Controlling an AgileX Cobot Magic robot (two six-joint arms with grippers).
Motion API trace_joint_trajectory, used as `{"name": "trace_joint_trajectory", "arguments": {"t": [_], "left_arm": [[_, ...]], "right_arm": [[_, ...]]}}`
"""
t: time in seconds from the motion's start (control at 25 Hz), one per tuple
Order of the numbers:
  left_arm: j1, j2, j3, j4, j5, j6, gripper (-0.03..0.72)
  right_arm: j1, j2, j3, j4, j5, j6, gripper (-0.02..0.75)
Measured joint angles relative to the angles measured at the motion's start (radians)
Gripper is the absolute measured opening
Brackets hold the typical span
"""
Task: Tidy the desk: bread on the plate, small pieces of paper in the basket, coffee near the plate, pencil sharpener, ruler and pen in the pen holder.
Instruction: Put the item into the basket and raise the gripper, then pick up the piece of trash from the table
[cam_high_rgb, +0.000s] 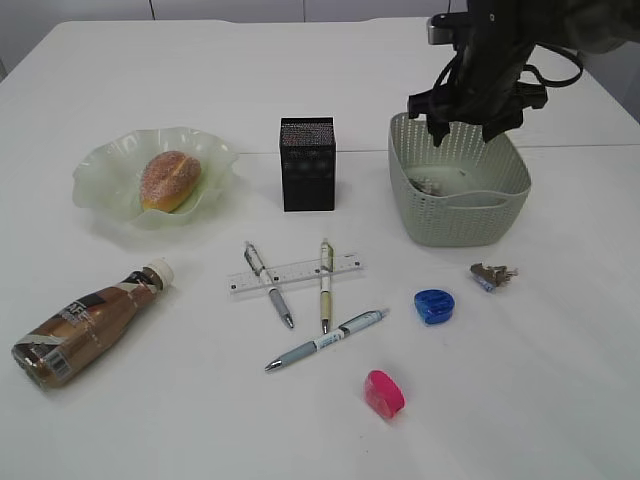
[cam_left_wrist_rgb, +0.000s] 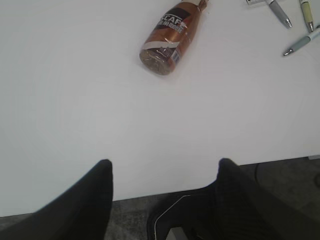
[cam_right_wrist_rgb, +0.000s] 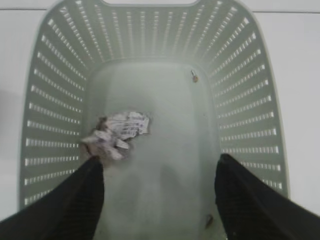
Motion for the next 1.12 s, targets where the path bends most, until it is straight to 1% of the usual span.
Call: {"name": "trace_joint_trajectory", "arguments": {"t": [0.12, 0.24, 0.4, 0.44, 0.72, 0.88, 1.0, 1.12], "left_arm": [[0.000, 0.000, 0.000, 0.000, 0.000, 0.000, 0.468], [0.000, 0.000, 0.000, 0.000, 0.000, 0.000, 0.468], [0.000, 0.000, 0.000, 0.000, 0.000, 0.000, 0.468], [0.000, 0.000, 0.000, 0.000, 0.000, 0.000, 0.468], [0.000, 0.000, 0.000, 0.000, 0.000, 0.000, 0.468], [0.000, 0.000, 0.000, 0.000, 0.000, 0.000, 0.468], [0.000, 0.000, 0.000, 0.000, 0.000, 0.000, 0.468], [0.000, 0.000, 0.000, 0.000, 0.000, 0.000, 0.468]], "right_arm": [[0.000, 0.000, -0.012, 0.000, 0.011, 0.002, 0.542], [0.000, 0.000, -0.070, 0.000, 0.067, 0.001, 0.529], [0.000, -0.013, -0.191, 0.000, 0.258, -0.005, 0.519], [0.000, -0.025, -0.215, 0.000, 0.285, -0.018, 0.518], [0.002, -0.151, -0.229, 0.024, 0.333, -0.068, 0.484], [0.020, -0.237, -0.173, 0.032, 0.338, -0.145, 0.475], [0.040, -0.310, -0.070, 0.036, 0.338, -0.167, 0.475], [0.049, -0.384, 0.076, 0.039, 0.338, -0.187, 0.475]]}}
